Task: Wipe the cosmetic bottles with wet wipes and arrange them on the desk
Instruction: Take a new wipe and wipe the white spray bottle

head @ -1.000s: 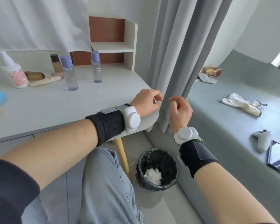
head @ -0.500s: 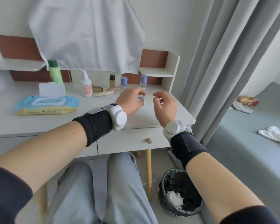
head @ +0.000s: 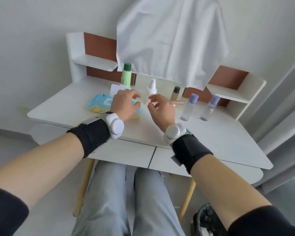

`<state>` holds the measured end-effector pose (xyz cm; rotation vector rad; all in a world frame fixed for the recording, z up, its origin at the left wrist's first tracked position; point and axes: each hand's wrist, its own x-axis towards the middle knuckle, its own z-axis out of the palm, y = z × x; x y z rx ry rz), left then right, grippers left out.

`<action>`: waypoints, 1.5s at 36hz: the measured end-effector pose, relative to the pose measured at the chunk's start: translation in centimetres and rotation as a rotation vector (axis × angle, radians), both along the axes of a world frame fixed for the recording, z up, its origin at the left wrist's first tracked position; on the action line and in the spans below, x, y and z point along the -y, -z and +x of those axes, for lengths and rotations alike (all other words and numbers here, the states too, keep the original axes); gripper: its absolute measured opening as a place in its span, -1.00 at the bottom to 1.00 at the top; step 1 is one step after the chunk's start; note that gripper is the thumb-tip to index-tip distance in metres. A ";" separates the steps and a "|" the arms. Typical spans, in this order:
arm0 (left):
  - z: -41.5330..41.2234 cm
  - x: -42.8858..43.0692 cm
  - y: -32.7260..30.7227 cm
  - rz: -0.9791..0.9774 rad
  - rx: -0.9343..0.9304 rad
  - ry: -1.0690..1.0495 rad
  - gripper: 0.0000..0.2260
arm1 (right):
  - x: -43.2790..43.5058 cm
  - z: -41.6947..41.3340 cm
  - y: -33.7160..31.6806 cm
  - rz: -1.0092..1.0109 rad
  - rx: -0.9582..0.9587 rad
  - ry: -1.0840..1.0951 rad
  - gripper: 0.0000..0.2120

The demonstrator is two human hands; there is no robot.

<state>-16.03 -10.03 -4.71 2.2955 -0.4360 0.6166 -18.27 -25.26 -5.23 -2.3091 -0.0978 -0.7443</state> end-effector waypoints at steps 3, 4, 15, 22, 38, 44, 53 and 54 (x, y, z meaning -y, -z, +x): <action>1.2 -1.9 -0.2 0.040 0.007 -0.089 -0.89 | -1.8 1.2 0.2 -0.055 -0.028 -0.054 -0.77; 1.6 -2.6 -0.3 0.059 -0.004 -0.100 -0.90 | -2.4 1.8 0.2 -0.071 -0.043 -0.073 -0.77; 4.6 -5.3 -0.8 0.302 -0.281 -0.033 -0.86 | -5.4 5.2 2.1 -0.053 -0.134 -0.169 -0.88; 5.7 -4.9 -2.2 0.514 -0.381 0.048 -0.82 | -5.5 5.5 2.3 -0.012 -0.095 -0.177 -0.77; 8.0 -7.9 -1.9 0.075 -0.601 0.170 -0.81 | -5.5 5.8 2.5 -0.079 -0.064 -0.184 -0.90; 7.9 -9.4 -0.7 -0.479 -0.675 0.230 -0.76 | -5.9 6.3 2.2 -0.193 -0.069 -0.238 -0.91; 8.0 -9.9 -0.2 -0.522 -0.656 0.231 -0.77 | -8.3 7.9 -0.2 -0.437 -0.204 -0.340 -0.83; 8.0 -9.9 -0.1 -0.531 -0.649 0.224 -0.77 | -8.4 8.0 -0.4 -0.446 -0.219 -0.345 -0.82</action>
